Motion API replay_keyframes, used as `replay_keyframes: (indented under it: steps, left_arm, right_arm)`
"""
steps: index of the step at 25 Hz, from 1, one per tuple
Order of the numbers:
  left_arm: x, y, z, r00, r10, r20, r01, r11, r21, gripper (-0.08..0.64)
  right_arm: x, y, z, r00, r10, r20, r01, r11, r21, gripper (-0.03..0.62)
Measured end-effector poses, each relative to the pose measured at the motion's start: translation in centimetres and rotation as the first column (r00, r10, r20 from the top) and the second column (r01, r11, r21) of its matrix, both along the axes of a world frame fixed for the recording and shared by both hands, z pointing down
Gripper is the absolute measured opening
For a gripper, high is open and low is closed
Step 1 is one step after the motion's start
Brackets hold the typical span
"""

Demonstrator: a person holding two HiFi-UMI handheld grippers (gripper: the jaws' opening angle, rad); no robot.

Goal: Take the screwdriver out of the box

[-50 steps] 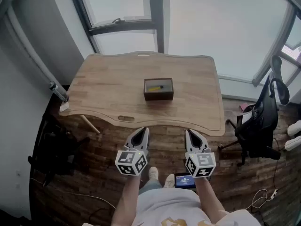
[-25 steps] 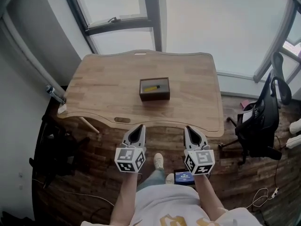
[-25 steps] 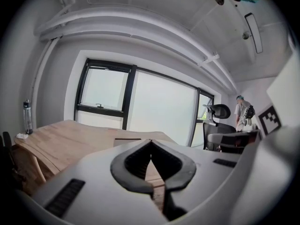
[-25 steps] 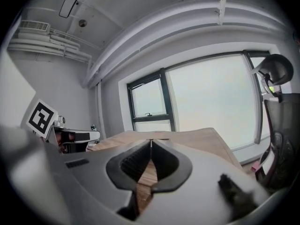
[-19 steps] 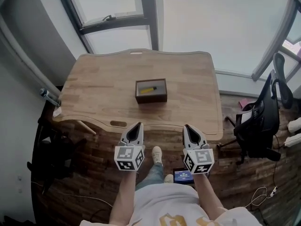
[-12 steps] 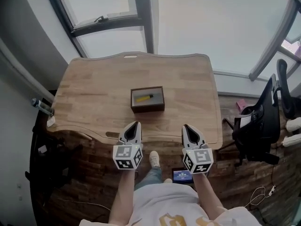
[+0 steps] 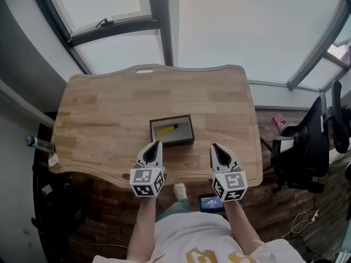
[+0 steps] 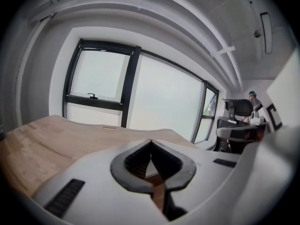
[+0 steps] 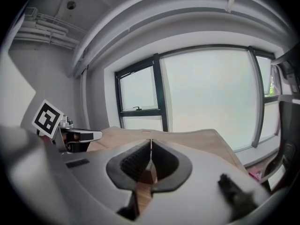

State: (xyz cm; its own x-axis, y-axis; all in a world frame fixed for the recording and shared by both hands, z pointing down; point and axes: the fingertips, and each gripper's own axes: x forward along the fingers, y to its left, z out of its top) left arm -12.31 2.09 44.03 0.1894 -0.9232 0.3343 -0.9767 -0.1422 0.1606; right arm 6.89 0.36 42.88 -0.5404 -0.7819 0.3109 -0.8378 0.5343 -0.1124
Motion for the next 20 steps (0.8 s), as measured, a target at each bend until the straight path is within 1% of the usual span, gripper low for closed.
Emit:
replay_keyframes:
  steps: [3,7,10,14,17,20]
  left_arm:
    - [-1.1,-2.2,0.3,1.000,0.019,-0.004,-0.019,1.000,0.001,0.014]
    - [-2.5,-4.6,1.3,0.999,0.035,-0.015,-0.035,0.999,-0.029,0.014]
    - [-3.4,-5.7,1.7,0.999,0.038,-0.028,-0.039,0.998,-0.039,0.014]
    - [-4.0,-6.7,1.8,0.999,0.049,-0.011,-0.049,0.998,-0.039,0.014]
    - [-3.7,-7.1,1.9,0.997,0.078,-0.008,-0.078,0.996,-0.035,0.014]
    - [-3.4,-7.5,1.8,0.995,0.100,0.017,-0.100,0.995,-0.021,0.014]
  right_arm:
    - [-1.3,-2.0,0.3,1.000,0.008,-0.012,-0.008,1.000,0.000,0.032]
    - [-2.2,-3.9,0.4,0.999,0.028,-0.025,-0.028,1.000,0.015,0.032]
    - [-2.6,-4.5,0.8,0.998,0.043,-0.034,-0.042,0.999,0.007,0.032]
    - [-2.9,-5.1,0.9,0.998,0.059,-0.038,-0.058,0.998,0.003,0.031]
    - [-3.2,-5.5,1.0,0.997,0.059,-0.041,-0.059,0.998,0.002,0.032]
    - [-3.7,-5.9,1.6,0.998,0.048,-0.044,-0.049,0.999,-0.006,0.032]
